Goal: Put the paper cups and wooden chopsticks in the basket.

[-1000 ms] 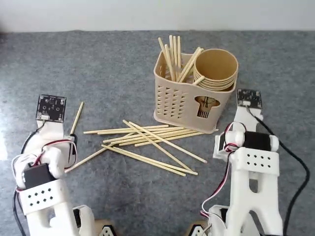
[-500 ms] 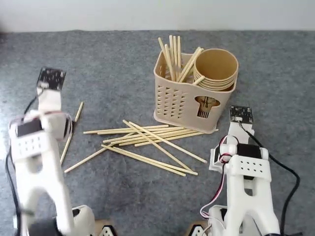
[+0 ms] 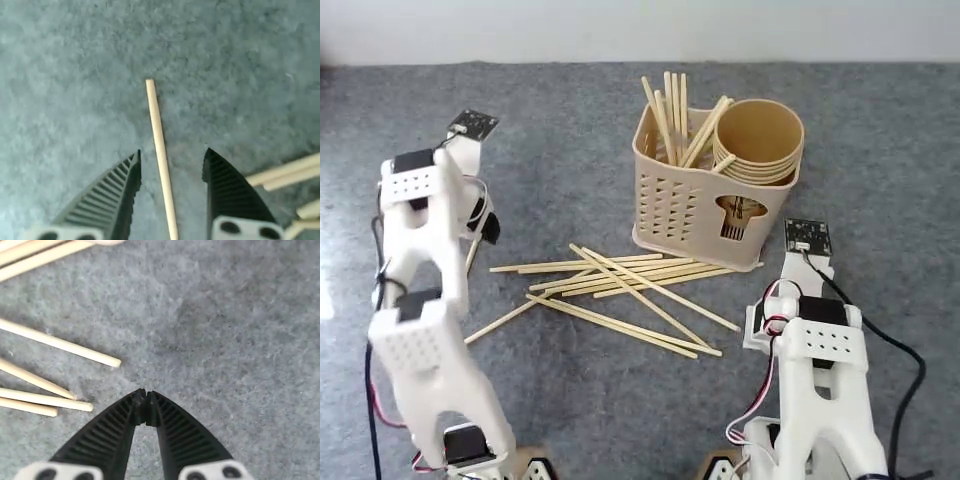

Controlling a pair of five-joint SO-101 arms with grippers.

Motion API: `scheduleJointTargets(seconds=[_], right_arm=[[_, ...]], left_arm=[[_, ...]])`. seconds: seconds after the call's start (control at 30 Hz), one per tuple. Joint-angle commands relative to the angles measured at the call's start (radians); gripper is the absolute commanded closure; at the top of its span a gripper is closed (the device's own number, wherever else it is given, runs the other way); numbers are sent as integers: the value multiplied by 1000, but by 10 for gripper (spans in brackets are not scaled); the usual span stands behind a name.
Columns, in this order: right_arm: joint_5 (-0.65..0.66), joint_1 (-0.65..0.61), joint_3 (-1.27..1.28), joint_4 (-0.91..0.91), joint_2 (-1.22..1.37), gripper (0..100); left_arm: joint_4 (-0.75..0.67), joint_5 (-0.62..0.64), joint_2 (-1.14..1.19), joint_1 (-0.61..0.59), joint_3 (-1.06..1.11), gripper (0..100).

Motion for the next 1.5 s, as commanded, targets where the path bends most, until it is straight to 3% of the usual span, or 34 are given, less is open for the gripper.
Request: scheduleJointTargets(seconds=[0.0, 0.3, 0.47, 1.03, 1.17, 1.47], right_arm=[[11, 5, -6, -15, -25, 988], [11, 5, -8, -15, -25, 988], [11, 5, -8, -15, -25, 988], [11, 5, -8, -15, -25, 988], [11, 5, -8, -15, -25, 988], [11, 4, -6, -15, -25, 988]], left_arm=[[101, -8, 158, 2, -321, 806], [334, -9, 526, 2, -874, 936], [370, -9, 641, 0, -1029, 986], [371, 0, 387, 6, -1049, 987], [371, 72, 302, 12, -1030, 987], [370, 120, 20, 117, -963, 987]])
